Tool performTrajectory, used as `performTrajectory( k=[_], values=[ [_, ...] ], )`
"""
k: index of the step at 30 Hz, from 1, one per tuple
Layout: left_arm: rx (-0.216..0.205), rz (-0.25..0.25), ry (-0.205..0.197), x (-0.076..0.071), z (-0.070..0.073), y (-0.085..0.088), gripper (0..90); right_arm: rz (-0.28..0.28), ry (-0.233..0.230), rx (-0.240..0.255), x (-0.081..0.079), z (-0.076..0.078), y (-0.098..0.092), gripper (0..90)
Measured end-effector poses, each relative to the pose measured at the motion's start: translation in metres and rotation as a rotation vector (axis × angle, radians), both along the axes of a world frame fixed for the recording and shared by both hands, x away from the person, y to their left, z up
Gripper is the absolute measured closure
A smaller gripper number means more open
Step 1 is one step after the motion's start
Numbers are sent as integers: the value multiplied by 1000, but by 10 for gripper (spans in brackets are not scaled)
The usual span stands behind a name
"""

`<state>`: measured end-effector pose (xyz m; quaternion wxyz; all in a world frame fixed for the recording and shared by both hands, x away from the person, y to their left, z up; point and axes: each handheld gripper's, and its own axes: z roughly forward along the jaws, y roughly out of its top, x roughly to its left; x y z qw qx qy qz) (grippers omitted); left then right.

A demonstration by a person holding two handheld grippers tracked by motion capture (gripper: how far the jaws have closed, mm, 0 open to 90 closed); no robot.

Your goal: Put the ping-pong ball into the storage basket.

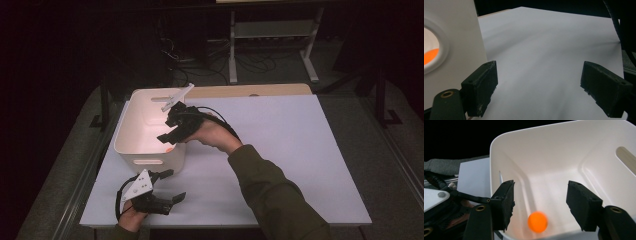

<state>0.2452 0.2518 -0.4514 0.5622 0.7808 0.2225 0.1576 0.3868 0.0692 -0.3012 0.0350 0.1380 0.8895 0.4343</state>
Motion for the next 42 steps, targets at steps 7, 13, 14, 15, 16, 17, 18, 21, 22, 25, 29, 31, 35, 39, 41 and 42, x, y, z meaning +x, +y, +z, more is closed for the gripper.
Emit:
performTrajectory(
  k=[7, 13, 14, 15, 16, 17, 18, 21, 22, 25, 29, 31, 35, 39, 41, 42],
  values=[
    [-2, 2, -4, -1, 0, 0, 141, -34, -4, 16, -3, 0, -24, 350],
    [-1, 3, 0, -1, 0, 0, 141, -71, -12, 49, -7, -2, -49, 323],
    [-1, 3, 0, -1, 0, 0, 141, -75, -16, 52, -8, -3, -53, 319],
    [0, 3, 0, -1, 0, 0, 141, -82, -14, 54, -9, -5, -58, 316],
    [2, 3, -1, -1, 0, 0, 141, -85, -16, 57, -10, -7, -61, 312],
    [1, 2, -2, -1, 0, 0, 140, -90, -17, 58, -10, -9, -65, 309],
    [0, 2, -2, -1, 0, 0, 140, -100, -16, 58, -12, -11, -71, 298],
    [0, 3, 0, -1, 0, 0, 141, -108, -15, 65, -13, -15, -78, 290],
    [0, 3, -1, -1, 0, 0, 141, -113, -16, 66, -14, -17, -81, 284],
    [-2, 3, 2, -1, 0, 0, 141, -134, -9, 73, -15, -24, -91, 264],
    [-2, 2, -1, -1, 0, 0, 141, -158, -2, 73, -18, -33, -103, 238],
    [0, 3, 2, -1, 0, 0, 141, -179, -7, 76, -21, -37, -109, 222],
    [-2, 3, 1, -1, 0, -1, 141, -209, -12, 86, -25, -46, -122, 190],
    [0, 4, 3, -1, 0, 0, 141, -245, -14, 92, -29, -55, -133, 157],
    [-1, 3, 3, -1, 0, 0, 141, -264, -17, 90, -32, -60, -139, 142],
    [0, 2, 1, -1, 0, 0, 141, -279, -21, 88, -36, -65, -144, 133]
  ],
)
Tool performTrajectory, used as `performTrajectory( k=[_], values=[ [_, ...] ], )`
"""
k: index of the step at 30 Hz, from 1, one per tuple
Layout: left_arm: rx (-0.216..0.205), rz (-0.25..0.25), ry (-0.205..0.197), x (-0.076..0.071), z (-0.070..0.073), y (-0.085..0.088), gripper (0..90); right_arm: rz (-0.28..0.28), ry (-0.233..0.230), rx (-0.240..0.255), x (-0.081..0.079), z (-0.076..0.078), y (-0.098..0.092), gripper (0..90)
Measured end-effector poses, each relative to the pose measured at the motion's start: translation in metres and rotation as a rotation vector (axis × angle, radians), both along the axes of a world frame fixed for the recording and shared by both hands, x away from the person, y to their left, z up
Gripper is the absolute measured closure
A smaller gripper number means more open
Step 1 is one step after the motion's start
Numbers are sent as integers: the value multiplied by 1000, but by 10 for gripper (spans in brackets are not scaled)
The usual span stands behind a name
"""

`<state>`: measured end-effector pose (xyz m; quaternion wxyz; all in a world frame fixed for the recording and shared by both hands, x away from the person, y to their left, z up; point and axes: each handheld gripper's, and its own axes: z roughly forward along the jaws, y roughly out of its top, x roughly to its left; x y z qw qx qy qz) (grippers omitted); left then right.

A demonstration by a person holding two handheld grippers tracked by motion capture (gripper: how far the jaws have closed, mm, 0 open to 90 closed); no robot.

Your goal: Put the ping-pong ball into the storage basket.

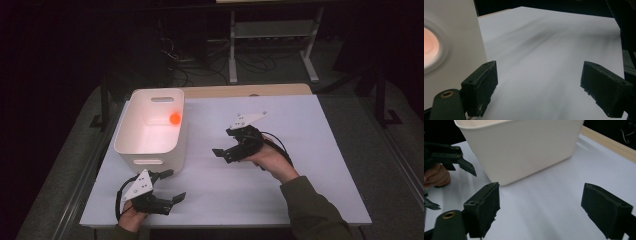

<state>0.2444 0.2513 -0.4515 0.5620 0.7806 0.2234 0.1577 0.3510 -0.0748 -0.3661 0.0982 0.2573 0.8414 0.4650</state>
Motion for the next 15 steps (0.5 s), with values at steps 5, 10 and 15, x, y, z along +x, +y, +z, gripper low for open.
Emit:
performTrajectory(
  k=[5, 10, 15],
  values=[
    [-1, 1, 0, 0, 0, 0, 140, -38, -4, -9, -7, -11, -11, 116],
    [1, 0, 0, 0, 0, 0, 141, -79, 5, -7, -15, -24, -27, 51],
    [2, -1, -1, 0, 0, 0, 141, -118, 6, -13, -21, -32, -41, 18]
  ],
)
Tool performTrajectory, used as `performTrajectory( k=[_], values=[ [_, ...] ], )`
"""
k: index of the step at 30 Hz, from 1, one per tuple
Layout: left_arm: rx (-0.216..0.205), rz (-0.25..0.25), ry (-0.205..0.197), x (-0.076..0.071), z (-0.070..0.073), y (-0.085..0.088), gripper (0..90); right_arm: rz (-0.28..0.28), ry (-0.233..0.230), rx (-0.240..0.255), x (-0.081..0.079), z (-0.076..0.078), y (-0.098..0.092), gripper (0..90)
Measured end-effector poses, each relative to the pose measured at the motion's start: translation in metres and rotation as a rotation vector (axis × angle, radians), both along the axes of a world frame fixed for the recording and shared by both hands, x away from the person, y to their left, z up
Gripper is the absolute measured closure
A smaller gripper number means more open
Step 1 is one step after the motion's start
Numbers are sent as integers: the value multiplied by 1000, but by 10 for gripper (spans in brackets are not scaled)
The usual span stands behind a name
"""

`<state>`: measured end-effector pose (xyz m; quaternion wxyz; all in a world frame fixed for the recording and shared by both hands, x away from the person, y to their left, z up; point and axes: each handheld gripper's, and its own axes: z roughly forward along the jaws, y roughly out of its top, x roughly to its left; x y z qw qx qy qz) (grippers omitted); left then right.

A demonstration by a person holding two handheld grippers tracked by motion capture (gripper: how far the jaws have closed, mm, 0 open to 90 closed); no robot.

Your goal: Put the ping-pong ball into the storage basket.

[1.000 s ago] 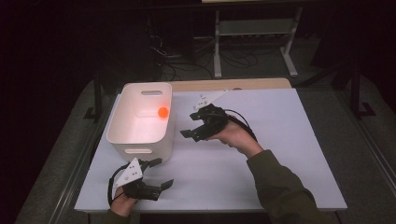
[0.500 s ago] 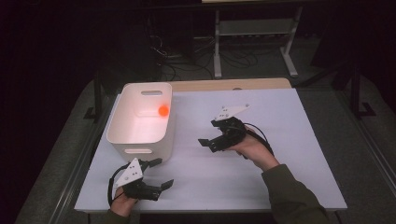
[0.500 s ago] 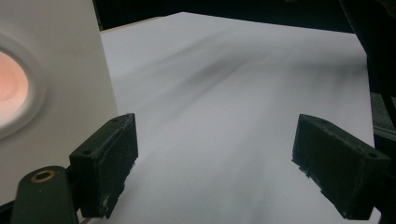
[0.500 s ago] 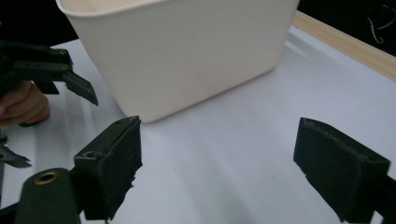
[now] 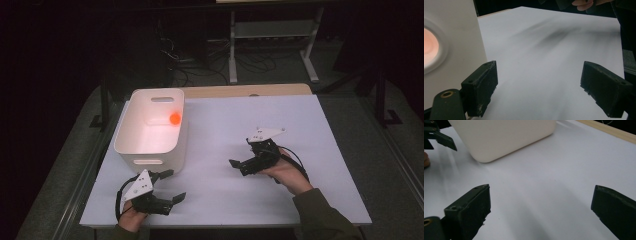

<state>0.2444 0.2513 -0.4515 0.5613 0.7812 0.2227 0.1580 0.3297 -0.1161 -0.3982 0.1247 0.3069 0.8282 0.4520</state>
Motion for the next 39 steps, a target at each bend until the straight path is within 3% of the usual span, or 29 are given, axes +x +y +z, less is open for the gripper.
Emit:
performTrajectory(
  k=[9, 24, 39],
  values=[
    [-1, -1, -1, 0, 0, 0, 141, -65, -5, 7, -15, -12, -23, 0],
    [3, -5, 0, 0, 0, 0, 140, -111, -32, 14, -36, -26, -44, 0],
    [1, -3, 0, 0, 0, 0, 141, -198, -47, 25, -54, -40, -72, 0]
  ],
)
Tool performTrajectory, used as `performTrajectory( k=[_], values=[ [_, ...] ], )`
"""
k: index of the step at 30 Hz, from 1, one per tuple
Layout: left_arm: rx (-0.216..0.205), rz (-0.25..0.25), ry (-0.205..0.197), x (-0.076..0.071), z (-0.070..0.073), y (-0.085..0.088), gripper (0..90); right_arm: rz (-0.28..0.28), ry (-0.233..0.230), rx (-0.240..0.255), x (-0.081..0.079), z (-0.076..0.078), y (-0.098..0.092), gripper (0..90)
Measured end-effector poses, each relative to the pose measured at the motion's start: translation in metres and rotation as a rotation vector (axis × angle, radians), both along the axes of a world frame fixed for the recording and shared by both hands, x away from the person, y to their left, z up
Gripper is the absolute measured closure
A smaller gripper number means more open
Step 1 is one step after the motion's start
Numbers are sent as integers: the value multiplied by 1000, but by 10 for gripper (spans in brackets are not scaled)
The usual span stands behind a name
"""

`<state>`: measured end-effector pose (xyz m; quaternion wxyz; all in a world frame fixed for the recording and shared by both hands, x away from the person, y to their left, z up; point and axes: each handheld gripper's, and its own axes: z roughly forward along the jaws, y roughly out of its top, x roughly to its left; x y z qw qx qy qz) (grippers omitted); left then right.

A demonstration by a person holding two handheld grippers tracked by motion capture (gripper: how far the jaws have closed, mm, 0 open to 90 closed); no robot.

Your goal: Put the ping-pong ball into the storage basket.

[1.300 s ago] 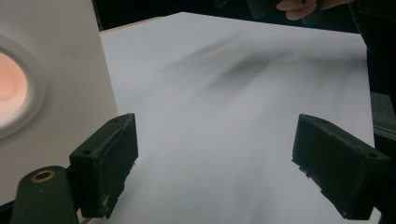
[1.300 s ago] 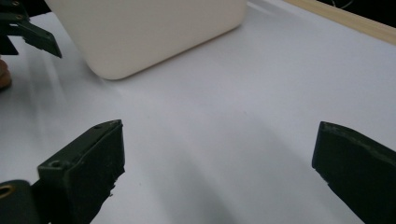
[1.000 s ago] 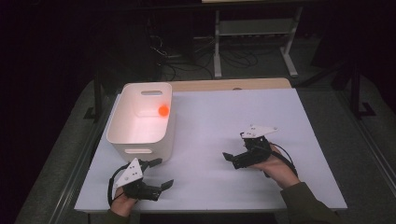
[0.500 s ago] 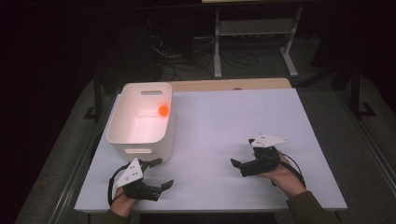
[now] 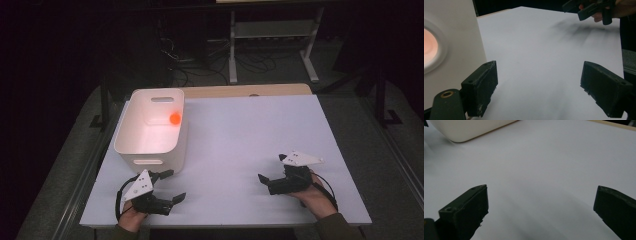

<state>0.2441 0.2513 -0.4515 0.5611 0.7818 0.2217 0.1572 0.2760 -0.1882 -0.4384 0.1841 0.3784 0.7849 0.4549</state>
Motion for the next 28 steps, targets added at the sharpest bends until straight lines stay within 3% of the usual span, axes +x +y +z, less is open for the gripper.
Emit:
performTrajectory(
  k=[17, 28],
  values=[
    [0, -1, 0, 0, 0, 0, 141, -67, -7, 6, -11, -5, -20, 0],
    [1, -3, 1, 0, 0, 0, 141, -61, 12, -19, -10, -8, -18, 0]
  ],
)
